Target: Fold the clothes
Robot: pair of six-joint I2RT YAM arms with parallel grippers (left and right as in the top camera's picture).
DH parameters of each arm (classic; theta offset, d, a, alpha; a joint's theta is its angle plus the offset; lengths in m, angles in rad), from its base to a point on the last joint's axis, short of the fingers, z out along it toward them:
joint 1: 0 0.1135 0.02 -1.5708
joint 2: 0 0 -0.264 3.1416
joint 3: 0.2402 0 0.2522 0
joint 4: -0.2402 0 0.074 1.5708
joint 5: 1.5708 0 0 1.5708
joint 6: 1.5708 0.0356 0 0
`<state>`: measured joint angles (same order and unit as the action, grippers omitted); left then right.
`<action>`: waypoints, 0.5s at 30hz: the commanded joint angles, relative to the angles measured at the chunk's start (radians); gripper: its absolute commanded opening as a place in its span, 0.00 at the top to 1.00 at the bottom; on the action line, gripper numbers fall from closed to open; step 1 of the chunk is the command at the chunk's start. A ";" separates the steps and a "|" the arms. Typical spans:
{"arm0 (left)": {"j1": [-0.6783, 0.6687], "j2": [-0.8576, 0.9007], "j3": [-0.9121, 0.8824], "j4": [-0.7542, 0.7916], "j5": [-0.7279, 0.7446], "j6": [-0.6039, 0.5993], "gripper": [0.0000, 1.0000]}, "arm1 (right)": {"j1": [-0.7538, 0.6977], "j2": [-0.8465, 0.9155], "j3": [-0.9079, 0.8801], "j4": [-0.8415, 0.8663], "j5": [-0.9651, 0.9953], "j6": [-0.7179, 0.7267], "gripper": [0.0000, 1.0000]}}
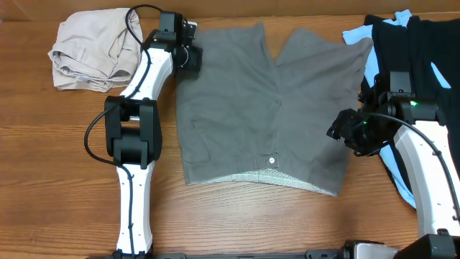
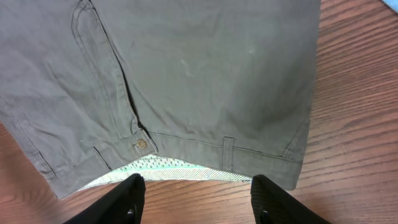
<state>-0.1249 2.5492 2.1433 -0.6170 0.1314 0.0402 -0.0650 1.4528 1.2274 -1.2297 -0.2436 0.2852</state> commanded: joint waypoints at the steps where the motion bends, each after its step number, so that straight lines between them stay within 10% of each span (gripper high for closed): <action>1: -0.002 0.046 -0.003 -0.039 -0.059 -0.055 0.46 | 0.014 -0.026 0.027 0.000 0.011 0.003 0.42; 8: 0.016 0.058 -0.003 -0.200 -0.158 -0.147 0.95 | 0.053 -0.026 0.027 0.002 0.011 0.004 0.43; 15: 0.119 0.058 -0.003 -0.562 -0.187 -0.251 0.96 | 0.060 -0.026 0.027 0.015 0.016 0.031 0.43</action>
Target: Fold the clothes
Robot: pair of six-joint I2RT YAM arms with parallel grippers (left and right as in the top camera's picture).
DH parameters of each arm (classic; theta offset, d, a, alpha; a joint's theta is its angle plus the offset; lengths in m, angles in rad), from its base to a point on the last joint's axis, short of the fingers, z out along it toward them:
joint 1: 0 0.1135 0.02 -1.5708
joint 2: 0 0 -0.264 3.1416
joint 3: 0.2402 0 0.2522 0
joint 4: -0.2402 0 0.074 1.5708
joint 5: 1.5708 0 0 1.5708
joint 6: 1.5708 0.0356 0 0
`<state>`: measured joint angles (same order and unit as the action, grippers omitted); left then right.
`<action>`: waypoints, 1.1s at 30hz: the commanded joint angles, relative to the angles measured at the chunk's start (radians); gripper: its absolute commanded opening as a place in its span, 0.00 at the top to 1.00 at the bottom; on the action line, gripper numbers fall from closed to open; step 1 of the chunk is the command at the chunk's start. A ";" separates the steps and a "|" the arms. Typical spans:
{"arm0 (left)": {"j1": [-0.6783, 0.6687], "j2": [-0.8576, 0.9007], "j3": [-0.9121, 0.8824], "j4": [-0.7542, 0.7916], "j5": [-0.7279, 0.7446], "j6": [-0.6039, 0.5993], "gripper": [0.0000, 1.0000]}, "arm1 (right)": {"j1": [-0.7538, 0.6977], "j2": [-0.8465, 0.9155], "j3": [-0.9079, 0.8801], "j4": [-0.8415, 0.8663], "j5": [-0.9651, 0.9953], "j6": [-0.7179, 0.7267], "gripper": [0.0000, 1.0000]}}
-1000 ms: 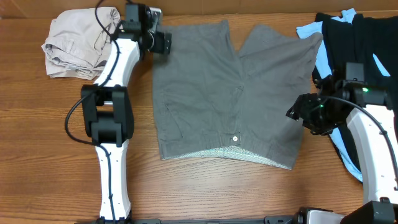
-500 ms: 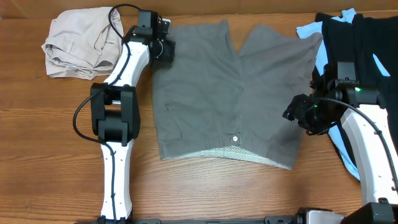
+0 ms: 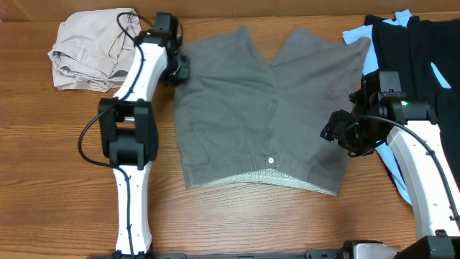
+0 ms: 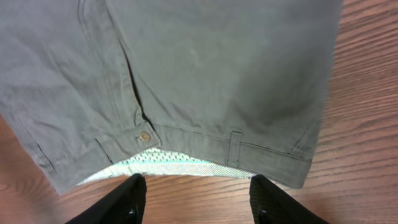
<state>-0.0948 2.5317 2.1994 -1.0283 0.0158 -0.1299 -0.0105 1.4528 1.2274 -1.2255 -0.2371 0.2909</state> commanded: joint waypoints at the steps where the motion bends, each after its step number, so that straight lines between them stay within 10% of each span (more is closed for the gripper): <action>1: 0.104 0.076 -0.060 -0.193 -0.071 -0.082 0.96 | 0.006 -0.025 0.027 0.014 0.010 0.025 0.43; 16: 0.336 0.075 -0.059 -0.521 -0.102 -0.015 0.96 | 0.006 0.113 0.022 0.042 0.027 0.043 0.43; 25: 0.249 -0.019 -0.024 -0.544 -0.132 0.092 0.60 | 0.034 0.174 0.024 0.031 -0.008 0.015 0.38; 29: 0.187 -0.119 0.048 -0.543 -0.132 0.147 0.12 | 0.035 0.171 0.040 0.023 -0.083 -0.031 0.36; 33: 0.132 -0.224 0.161 -0.530 -0.132 0.175 0.00 | 0.035 0.171 0.049 0.002 -0.079 -0.056 0.35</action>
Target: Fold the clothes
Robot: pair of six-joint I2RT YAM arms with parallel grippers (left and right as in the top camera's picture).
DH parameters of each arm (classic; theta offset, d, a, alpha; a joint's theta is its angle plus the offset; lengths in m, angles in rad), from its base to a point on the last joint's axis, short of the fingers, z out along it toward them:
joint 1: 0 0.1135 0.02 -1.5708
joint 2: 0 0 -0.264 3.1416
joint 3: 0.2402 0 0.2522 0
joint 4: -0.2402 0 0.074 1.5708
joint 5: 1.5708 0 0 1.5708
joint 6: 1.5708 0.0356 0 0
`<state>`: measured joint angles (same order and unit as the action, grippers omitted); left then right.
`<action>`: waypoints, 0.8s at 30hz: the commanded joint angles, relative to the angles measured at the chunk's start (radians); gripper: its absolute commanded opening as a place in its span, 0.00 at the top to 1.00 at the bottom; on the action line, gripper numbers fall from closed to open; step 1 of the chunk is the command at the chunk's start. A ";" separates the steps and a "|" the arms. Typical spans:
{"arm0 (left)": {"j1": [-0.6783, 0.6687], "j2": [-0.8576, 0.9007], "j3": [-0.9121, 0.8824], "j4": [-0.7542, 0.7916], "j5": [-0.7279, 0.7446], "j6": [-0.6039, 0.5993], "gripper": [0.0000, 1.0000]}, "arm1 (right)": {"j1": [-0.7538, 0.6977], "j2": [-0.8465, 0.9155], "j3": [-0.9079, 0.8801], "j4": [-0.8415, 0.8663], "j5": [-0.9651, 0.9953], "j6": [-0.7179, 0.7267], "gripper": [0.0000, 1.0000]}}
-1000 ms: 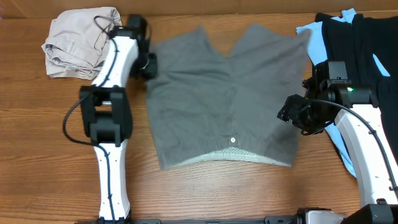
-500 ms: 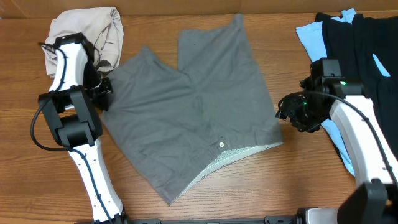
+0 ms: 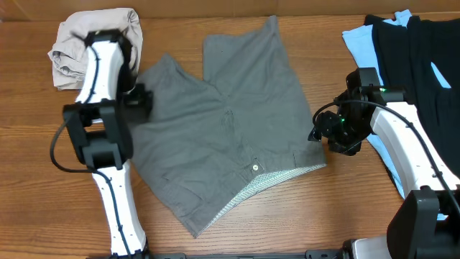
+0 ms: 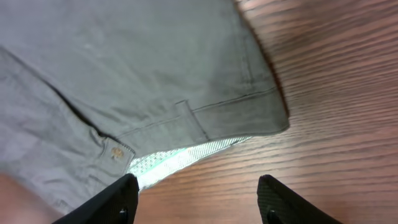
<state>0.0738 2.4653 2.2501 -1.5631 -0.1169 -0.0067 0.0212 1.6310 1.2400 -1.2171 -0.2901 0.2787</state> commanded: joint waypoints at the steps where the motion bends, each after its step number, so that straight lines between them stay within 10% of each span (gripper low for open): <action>1: -0.050 -0.186 0.146 0.010 0.001 0.053 0.00 | 0.003 -0.007 0.036 -0.013 -0.023 -0.048 0.35; 24: -0.081 -0.393 0.343 0.195 0.214 -0.007 0.00 | 0.107 0.005 -0.331 0.406 0.064 0.051 0.34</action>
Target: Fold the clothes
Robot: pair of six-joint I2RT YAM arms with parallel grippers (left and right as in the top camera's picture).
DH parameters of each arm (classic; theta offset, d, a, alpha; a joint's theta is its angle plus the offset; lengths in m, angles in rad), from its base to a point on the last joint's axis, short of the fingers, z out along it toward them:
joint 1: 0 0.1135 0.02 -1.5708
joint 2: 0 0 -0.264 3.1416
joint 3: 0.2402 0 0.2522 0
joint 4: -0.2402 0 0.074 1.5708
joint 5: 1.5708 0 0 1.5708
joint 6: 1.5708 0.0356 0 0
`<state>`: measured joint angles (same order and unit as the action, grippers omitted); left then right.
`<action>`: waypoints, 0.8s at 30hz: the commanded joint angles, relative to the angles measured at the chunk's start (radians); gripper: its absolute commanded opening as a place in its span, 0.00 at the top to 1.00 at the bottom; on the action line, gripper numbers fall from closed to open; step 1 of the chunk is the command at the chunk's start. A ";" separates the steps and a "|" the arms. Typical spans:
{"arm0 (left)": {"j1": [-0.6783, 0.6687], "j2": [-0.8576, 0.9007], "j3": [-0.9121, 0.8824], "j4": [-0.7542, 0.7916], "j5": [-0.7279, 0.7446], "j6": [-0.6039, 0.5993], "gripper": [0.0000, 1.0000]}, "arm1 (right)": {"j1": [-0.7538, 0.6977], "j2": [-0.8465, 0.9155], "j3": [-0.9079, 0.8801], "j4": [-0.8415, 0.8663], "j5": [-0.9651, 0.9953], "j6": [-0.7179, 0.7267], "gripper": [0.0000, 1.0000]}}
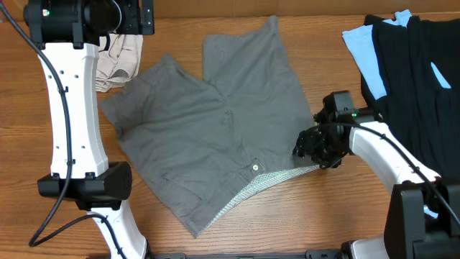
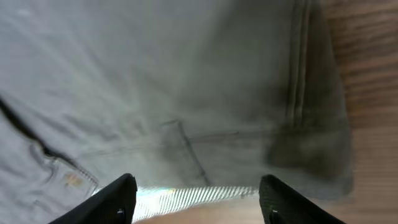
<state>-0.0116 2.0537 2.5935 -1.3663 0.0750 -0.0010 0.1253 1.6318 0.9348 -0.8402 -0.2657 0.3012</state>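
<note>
Grey shorts (image 1: 215, 137) lie flat and turned askew on the wooden table, their legs toward the back and left and the striped inside of the waistband (image 2: 186, 196) at the front right. My right gripper (image 2: 196, 200) hovers open, low over the waistband's right corner (image 1: 310, 160), with the cloth between and ahead of its fingers (image 2: 118, 200). The left arm is raised high at the back left. The left gripper (image 1: 144, 17) is clear of the shorts, and its jaws do not show.
A crumpled beige garment (image 1: 118, 61) lies at the back left, partly under the left arm. A pile of black clothes (image 1: 420, 65) over a light blue one (image 1: 361, 42) fills the right side. Bare wood (image 1: 323, 216) runs along the front.
The left arm has gone from the shorts' left edge to high above the back left corner. My right gripper has come lower and further left, over the waistband corner. The shorts have not moved.
The shorts first lay square, the left gripper at the left leg's far corner and the right gripper open by the right side. Then the shorts had shifted left, then lay rotated with the left leg pulled forward. Now the left arm is off them.
</note>
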 commanded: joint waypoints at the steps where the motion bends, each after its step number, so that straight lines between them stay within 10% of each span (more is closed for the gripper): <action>1: 0.005 0.021 -0.001 -0.003 0.022 -0.013 0.00 | 0.003 0.009 -0.036 0.042 0.057 0.043 0.34; 24: 0.000 0.184 -0.005 -0.012 0.034 -0.037 0.00 | -0.261 0.309 0.109 0.229 0.147 0.069 0.47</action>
<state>-0.0116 2.2002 2.5931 -1.3830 0.0860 -0.0196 -0.0563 1.8347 1.0458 -0.6273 -0.3233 0.4217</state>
